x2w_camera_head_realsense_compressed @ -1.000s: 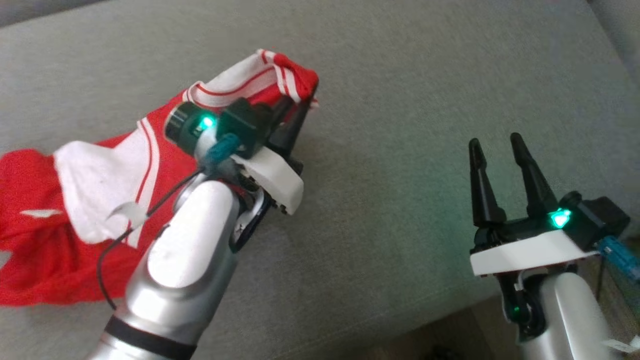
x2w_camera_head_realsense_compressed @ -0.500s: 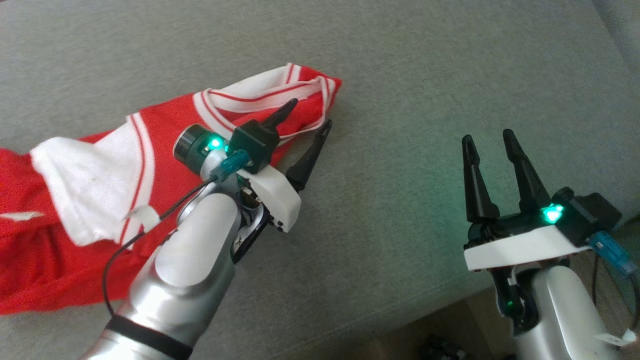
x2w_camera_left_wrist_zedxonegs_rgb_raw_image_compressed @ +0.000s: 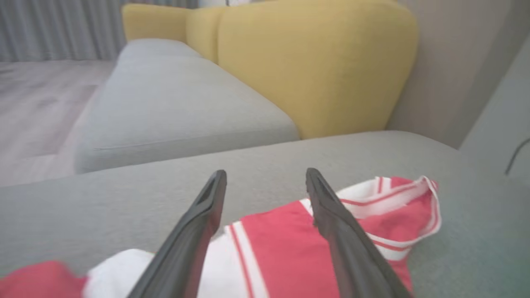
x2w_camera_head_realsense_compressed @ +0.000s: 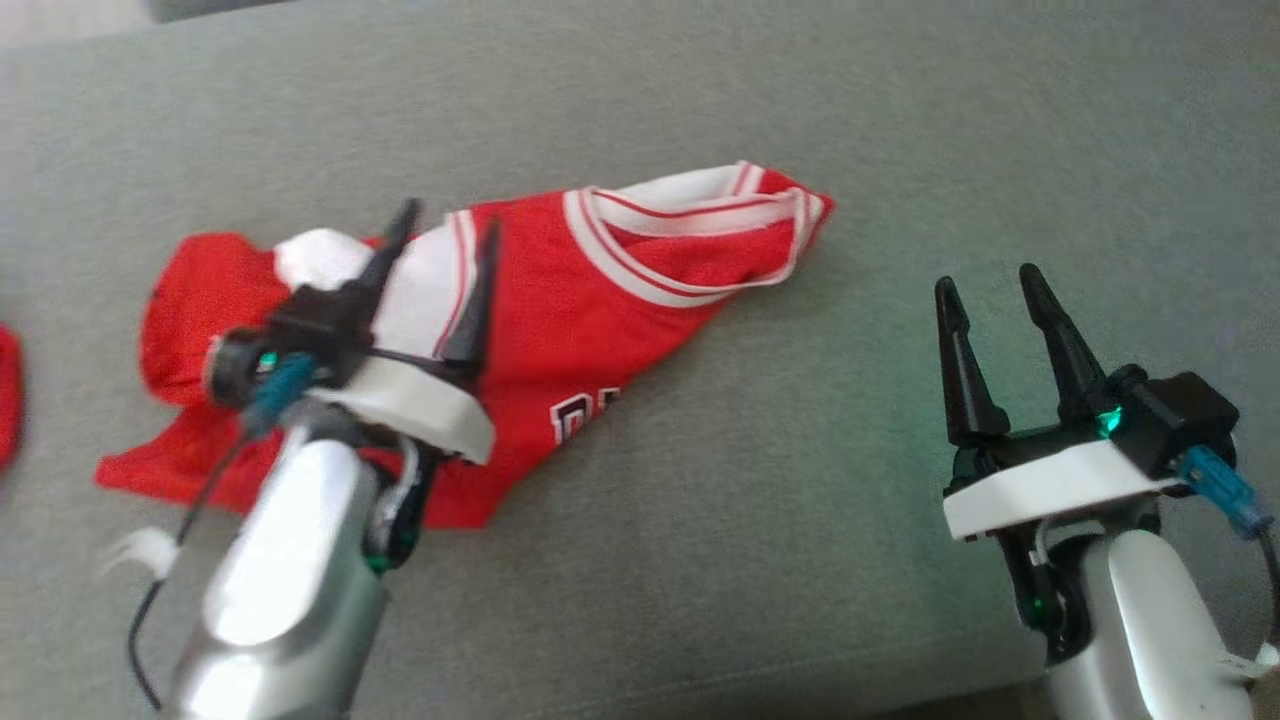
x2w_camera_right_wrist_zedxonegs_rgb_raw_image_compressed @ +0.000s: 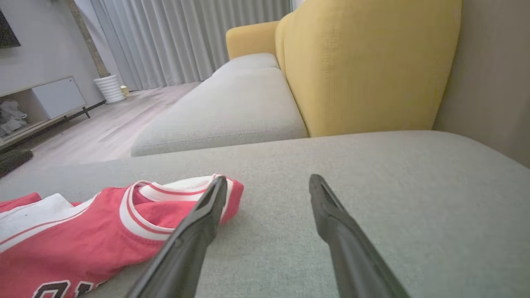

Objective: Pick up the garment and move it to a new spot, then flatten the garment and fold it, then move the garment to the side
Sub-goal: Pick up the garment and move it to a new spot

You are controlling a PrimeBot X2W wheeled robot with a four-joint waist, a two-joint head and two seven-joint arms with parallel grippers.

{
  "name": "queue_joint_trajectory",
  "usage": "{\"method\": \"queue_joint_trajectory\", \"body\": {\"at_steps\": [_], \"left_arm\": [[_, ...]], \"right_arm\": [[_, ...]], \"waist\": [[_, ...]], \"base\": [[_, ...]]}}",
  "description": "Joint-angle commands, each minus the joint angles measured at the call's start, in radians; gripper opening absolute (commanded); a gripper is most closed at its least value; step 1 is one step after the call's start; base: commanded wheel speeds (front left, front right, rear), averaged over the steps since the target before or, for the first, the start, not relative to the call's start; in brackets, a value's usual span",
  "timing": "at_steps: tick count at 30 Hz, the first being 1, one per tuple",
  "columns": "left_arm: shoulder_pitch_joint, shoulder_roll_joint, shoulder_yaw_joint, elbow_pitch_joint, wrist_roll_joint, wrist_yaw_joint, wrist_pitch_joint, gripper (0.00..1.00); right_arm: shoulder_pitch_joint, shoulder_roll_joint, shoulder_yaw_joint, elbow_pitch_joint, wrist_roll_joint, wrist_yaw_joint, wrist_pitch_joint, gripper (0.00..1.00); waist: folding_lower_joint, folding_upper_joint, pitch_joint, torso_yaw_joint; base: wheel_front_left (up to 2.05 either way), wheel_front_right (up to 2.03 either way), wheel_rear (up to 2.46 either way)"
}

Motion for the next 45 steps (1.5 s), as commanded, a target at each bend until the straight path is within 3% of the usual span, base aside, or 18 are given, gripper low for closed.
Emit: {"method": "queue_joint_trajectory", "body": {"at_steps": [1, 9, 14, 29, 45], "left_arm": [[-0.012, 0.024, 0.048, -0.049, -0.003, 0.008, -0.012, 1.00], [0.120, 0.065, 0.203, -0.143, -0.004, 0.046, -0.012, 1.00], [0.186, 0.074, 0.249, -0.162, 0.002, 0.041, -0.012, 1.00], [0.328, 0.053, 0.254, -0.184, 0.043, 0.029, -0.012, 1.00], [0.375, 0.053, 0.240, -0.181, 0.056, 0.035, -0.012, 1.00]], "right_arm": [[-0.011, -0.003, 0.018, -0.040, -0.007, 0.008, 0.003, 1.00], [0.008, -0.003, 0.016, -0.037, -0.026, 0.008, 0.040, 1.00], [0.022, -0.003, 0.015, -0.032, -0.034, 0.008, 0.054, 1.00], [0.113, -0.003, 0.011, -0.035, -0.040, 0.008, 0.087, 1.00], [0.151, -0.003, 0.003, -0.058, -0.039, 0.008, 0.102, 1.00]], "waist": [[0.0000, 0.0000, -0.031, 0.045], [0.0000, 0.0000, -0.083, 0.116], [0.0000, 0.0000, -0.108, 0.141], [0.0000, 0.0000, -0.208, 0.153], [0.0000, 0.0000, -0.232, 0.153]], "base": [[0.00, 0.00, 0.00], [0.00, 0.00, 0.00], [0.00, 0.00, 0.00], [0.00, 0.00, 0.00], [0.00, 0.00, 0.00]]}}
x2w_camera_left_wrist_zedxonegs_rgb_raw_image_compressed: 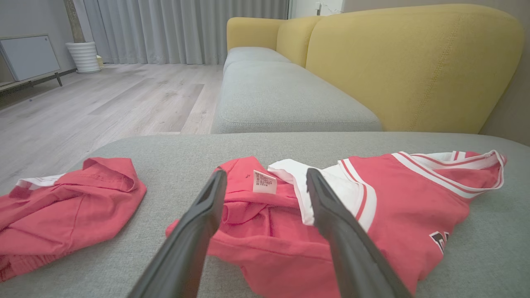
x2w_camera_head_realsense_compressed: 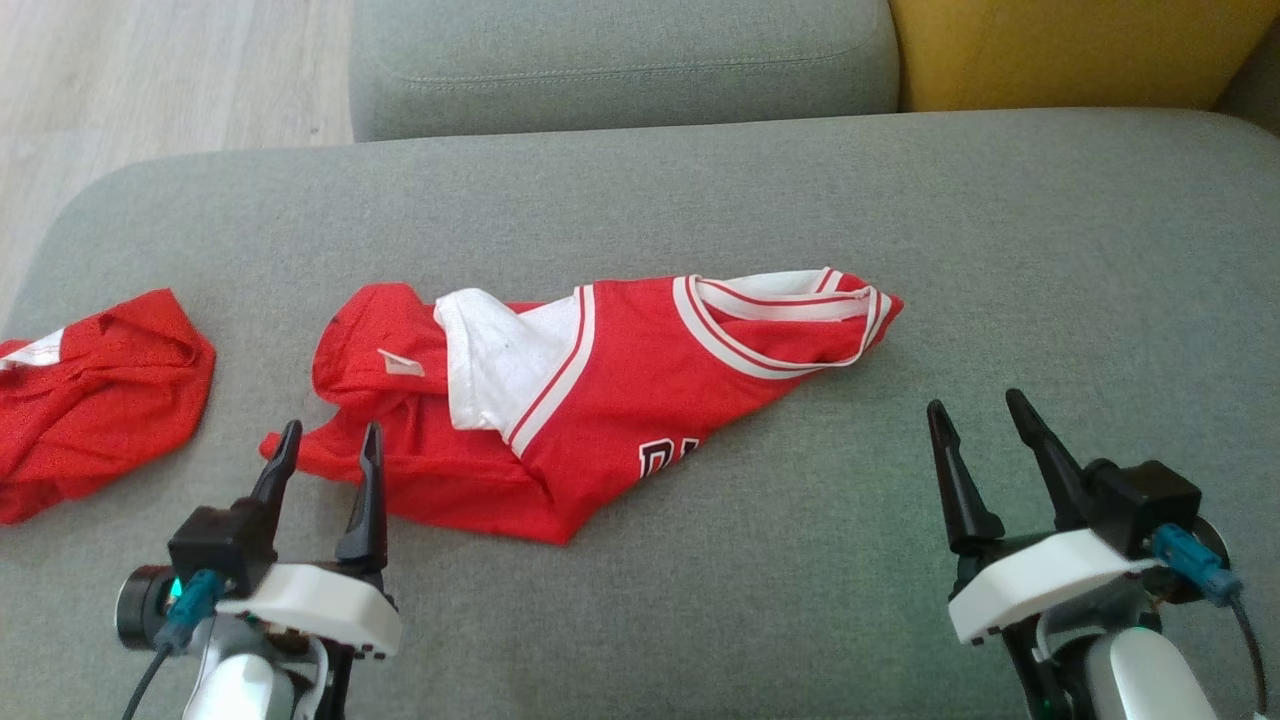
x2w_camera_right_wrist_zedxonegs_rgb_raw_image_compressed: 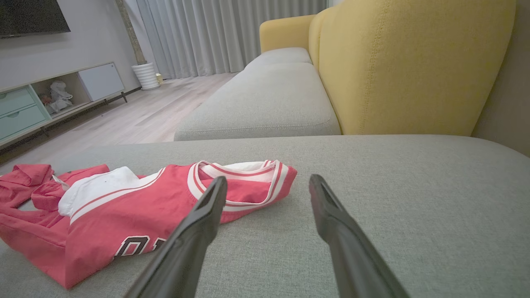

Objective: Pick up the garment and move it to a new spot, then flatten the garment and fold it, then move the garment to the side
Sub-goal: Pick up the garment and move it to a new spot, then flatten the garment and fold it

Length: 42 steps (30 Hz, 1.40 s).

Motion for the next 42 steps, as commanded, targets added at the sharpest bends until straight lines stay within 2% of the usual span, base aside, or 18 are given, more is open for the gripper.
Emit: {"method": "queue_joint_trajectory", "body": {"at_steps": [1, 17, 22, 33, 42], "left_arm": [[-0.032, 0.015, 0.029, -0.030, 0.008, 0.002, -0.012, 1.00], [-0.049, 0.013, 0.022, -0.025, 0.005, 0.007, -0.012, 1.00], [-0.075, 0.008, 0.013, -0.028, 0.005, -0.001, -0.012, 1.00], [-0.192, -0.022, -0.008, -0.023, 0.018, -0.042, -0.012, 1.00], [-0.250, -0.061, 0.005, -0.026, 0.034, -0.063, -0.012, 1.00]], "right_arm": [[-0.016, -0.003, 0.017, -0.043, -0.007, 0.008, 0.005, 1.00], [-0.025, -0.003, 0.017, -0.051, -0.018, 0.008, 0.016, 1.00], [-0.067, -0.003, 0.051, -0.015, -0.028, 0.008, 0.029, 1.00], [-0.318, -0.003, 0.149, 0.225, -0.050, 0.008, 0.056, 1.00], [-0.530, -0.003, 0.164, 0.467, -0.080, 0.008, 0.071, 1.00]], "waist": [[0.0001, 0.0000, 0.000, 0.000], [0.0001, 0.0000, 0.021, 0.010], [0.0001, 0.0000, 0.049, 0.032], [0.0001, 0.0000, 0.165, 0.149], [0.0001, 0.0000, 0.225, 0.222]], "base": [[0.00, 0.00, 0.00], [0.00, 0.00, 0.00], [0.00, 0.00, 0.00], [0.00, 0.00, 0.00], [0.00, 0.00, 0.00]]}}
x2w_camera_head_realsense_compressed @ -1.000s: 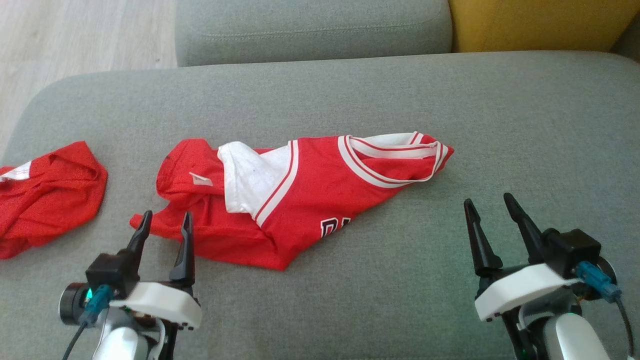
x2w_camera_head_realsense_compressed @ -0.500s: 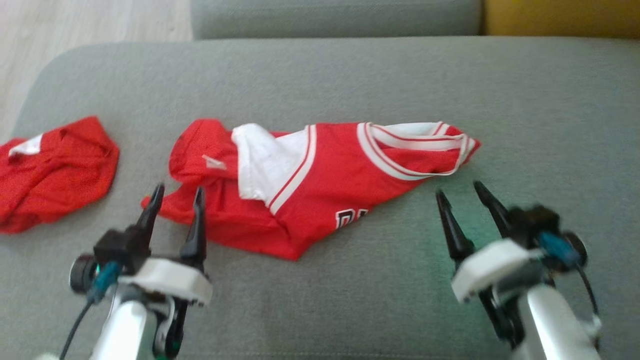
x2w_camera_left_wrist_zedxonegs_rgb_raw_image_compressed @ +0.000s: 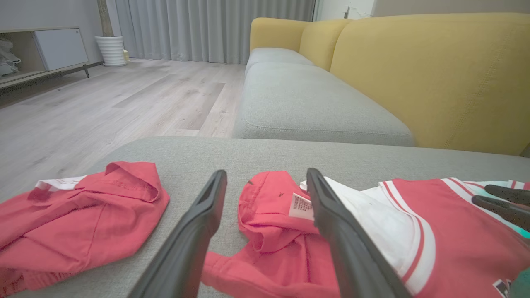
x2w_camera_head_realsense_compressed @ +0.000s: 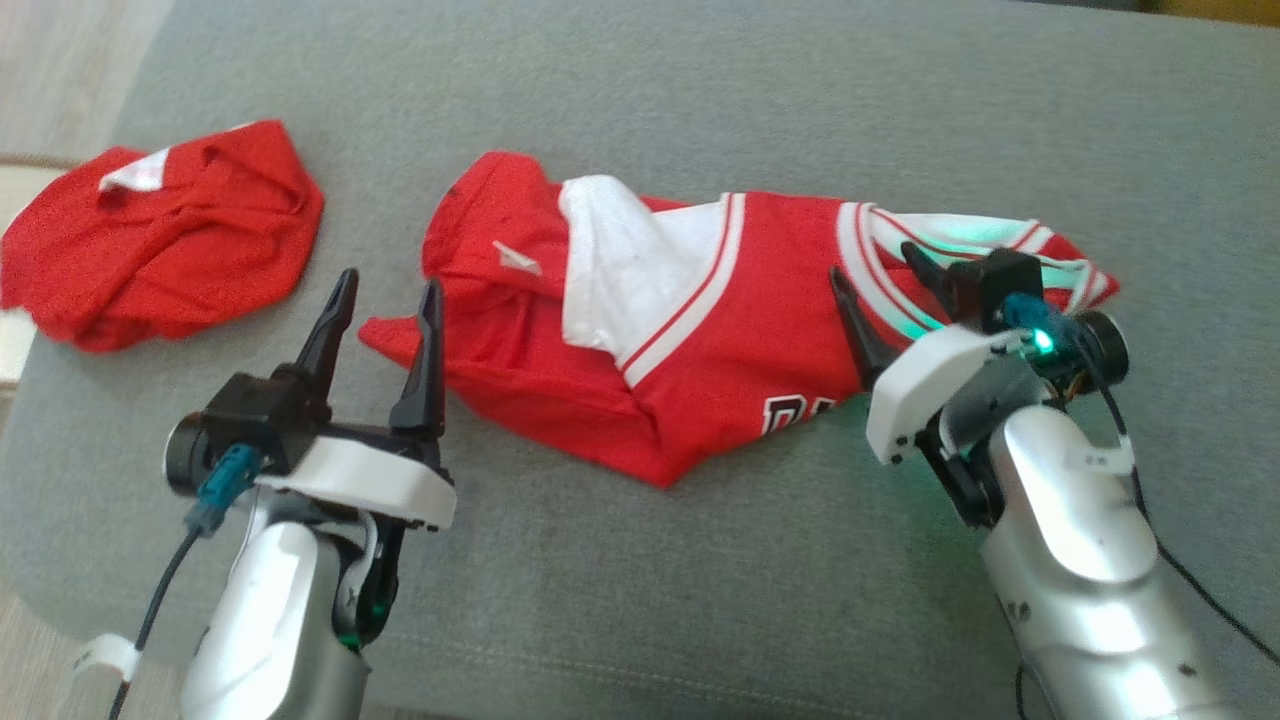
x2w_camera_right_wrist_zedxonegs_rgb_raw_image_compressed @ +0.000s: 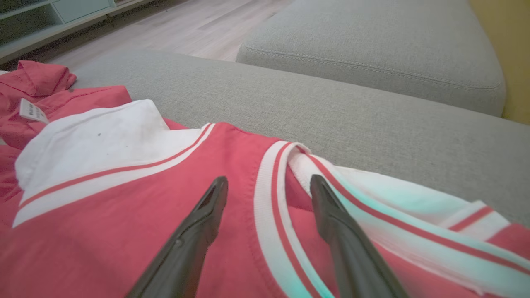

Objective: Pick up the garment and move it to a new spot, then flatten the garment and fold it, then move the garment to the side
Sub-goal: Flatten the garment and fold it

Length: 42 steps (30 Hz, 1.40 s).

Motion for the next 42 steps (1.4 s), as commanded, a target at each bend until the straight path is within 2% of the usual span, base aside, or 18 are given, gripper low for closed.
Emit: {"method": "queue_joint_trajectory", "body": {"at_steps": [1, 2, 3, 5, 10, 15, 21, 27, 33, 34, 35, 42], "left_arm": [[-0.043, 0.009, 0.035, -0.030, 0.009, -0.002, -0.012, 1.00], [-0.046, 0.005, 0.038, -0.031, 0.011, -0.003, -0.012, 1.00], [-0.048, 0.001, 0.042, -0.033, 0.012, -0.005, -0.012, 1.00], [-0.048, -0.005, 0.049, -0.036, 0.016, -0.007, -0.012, 1.00], [-0.038, -0.014, 0.072, -0.038, 0.027, -0.009, -0.012, 1.00], [-0.022, -0.017, 0.089, -0.040, 0.042, -0.014, -0.012, 1.00], [-0.015, -0.018, 0.102, -0.042, 0.055, -0.022, -0.012, 1.00], [-0.014, -0.019, 0.110, -0.042, 0.061, -0.031, -0.012, 1.00], [-0.007, -0.020, 0.122, -0.039, 0.063, -0.036, -0.012, 1.00], [-0.005, -0.020, 0.125, -0.038, 0.064, -0.037, -0.012, 1.00], [-0.003, -0.020, 0.127, -0.038, 0.065, -0.037, -0.012, 1.00], [0.017, -0.018, 0.142, -0.033, 0.069, -0.038, -0.012, 1.00]], "right_arm": [[-0.032, 0.004, 0.023, -0.017, -0.003, 0.008, -0.007, 1.00], [-0.045, 0.004, 0.029, 0.001, 0.006, 0.008, -0.007, 1.00], [-0.055, 0.004, 0.034, 0.017, 0.013, 0.008, -0.006, 0.79], [-0.069, 0.004, 0.046, 0.038, 0.029, 0.008, -0.012, 0.00], [-0.077, 0.004, 0.066, 0.043, 0.074, 0.008, -0.046, 0.00], [-0.060, 0.004, 0.055, -0.007, 0.110, 0.008, -0.090, 0.00], [-0.008, 0.004, -0.039, -0.108, 0.107, 0.008, -0.115, 0.00], [0.114, 0.004, -0.170, -0.226, 0.096, 0.008, -0.087, 0.00], [0.274, 0.004, -0.214, -0.297, 0.131, 0.008, -0.033, 0.00], [0.293, 0.004, -0.215, -0.301, 0.137, 0.008, -0.029, 0.31], [0.310, 0.004, -0.216, -0.305, 0.143, 0.008, -0.027, 1.00], [0.388, 0.004, -0.210, -0.356, 0.182, 0.008, -0.056, 1.00]], "waist": [[-0.0002, 0.0000, 0.018, 0.022], [-0.0002, 0.0000, 0.020, 0.026], [-0.0002, 0.0000, 0.021, 0.028], [-0.0002, 0.0000, 0.022, 0.029], [-0.0002, 0.0000, 0.013, 0.008], [-0.0002, 0.0000, -0.003, -0.035], [-0.0002, 0.0000, -0.008, -0.083], [-0.0002, 0.0000, -0.005, -0.111], [-0.0002, 0.0000, -0.004, -0.129], [-0.0002, 0.0000, -0.004, -0.133], [-0.0002, 0.0000, -0.004, -0.135], [-0.0002, 0.0000, -0.020, -0.150]], "base": [[0.00, 0.00, 0.00], [0.00, 0.00, 0.00], [0.00, 0.00, 0.00], [0.00, 0.00, 0.00], [0.00, 0.00, 0.00], [0.00, 0.00, 0.00], [0.00, 0.00, 0.00], [0.00, 0.00, 0.00], [0.00, 0.00, 0.00], [0.00, 0.00, 0.00], [0.00, 0.00, 0.00], [0.00, 0.00, 0.00]]}}
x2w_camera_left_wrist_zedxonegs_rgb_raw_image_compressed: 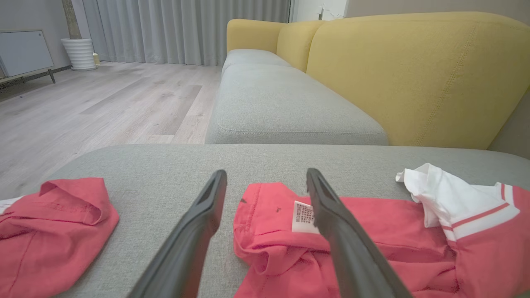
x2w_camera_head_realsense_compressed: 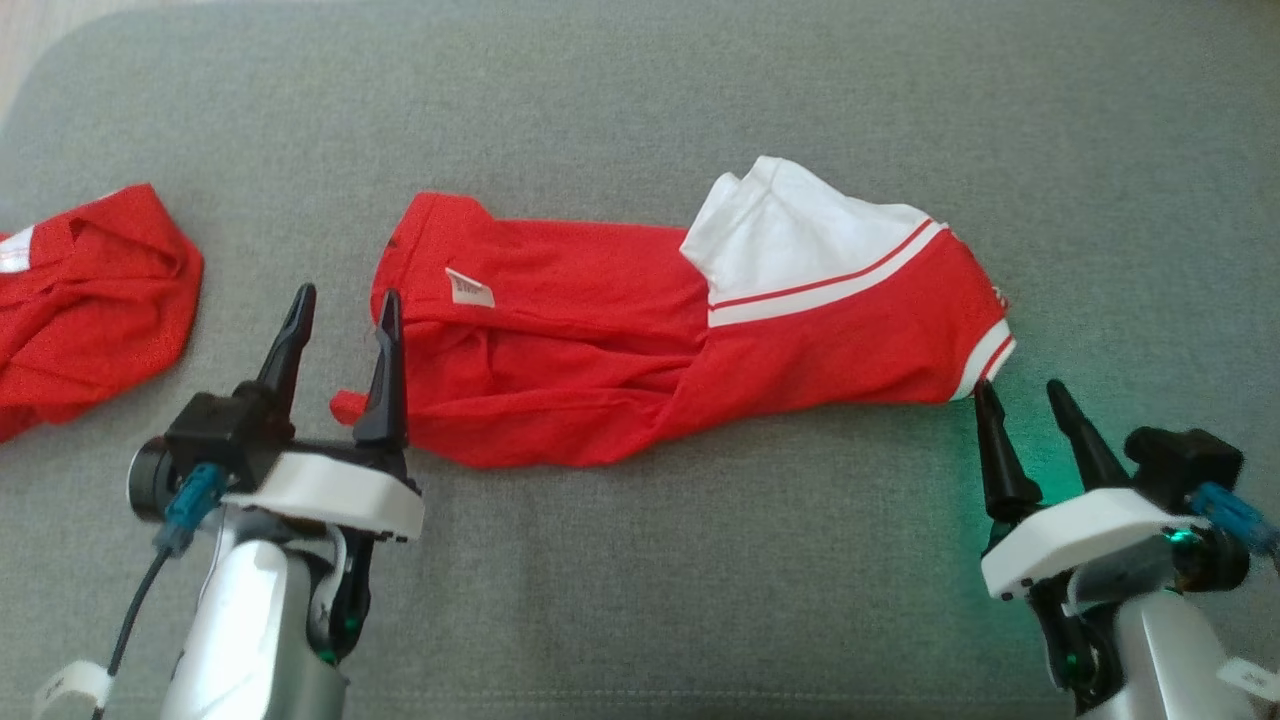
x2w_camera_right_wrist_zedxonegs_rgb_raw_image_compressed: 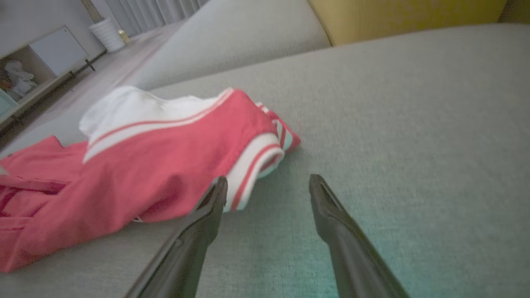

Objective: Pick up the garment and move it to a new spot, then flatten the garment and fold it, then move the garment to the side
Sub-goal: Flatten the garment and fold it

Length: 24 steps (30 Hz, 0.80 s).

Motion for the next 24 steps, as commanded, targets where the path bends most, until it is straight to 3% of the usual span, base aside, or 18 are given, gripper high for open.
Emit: {"method": "queue_joint_trajectory", "body": {"at_steps": [1, 12, 24], "left_arm": [[-0.004, 0.015, 0.043, -0.027, 0.008, -0.002, -0.012, 1.00], [0.057, 0.024, 0.061, -0.025, 0.014, 0.012, -0.012, 1.00], [0.125, 0.034, 0.042, -0.019, 0.021, 0.022, -0.011, 1.00]], "right_arm": [[0.007, -0.002, 0.030, -0.073, 0.009, 0.008, -0.036, 1.00], [0.022, -0.002, 0.051, -0.267, -0.095, 0.008, -0.049, 1.00], [0.089, -0.002, 0.083, -0.342, -0.127, 0.008, 0.005, 1.00]], "waist": [[0.0000, 0.0000, -0.013, -0.005], [0.0000, 0.0000, -0.076, -0.015], [0.0000, 0.0000, -0.132, -0.015]], "base": [[0.00, 0.00, 0.00], [0.00, 0.00, 0.00], [0.00, 0.00, 0.00]]}}
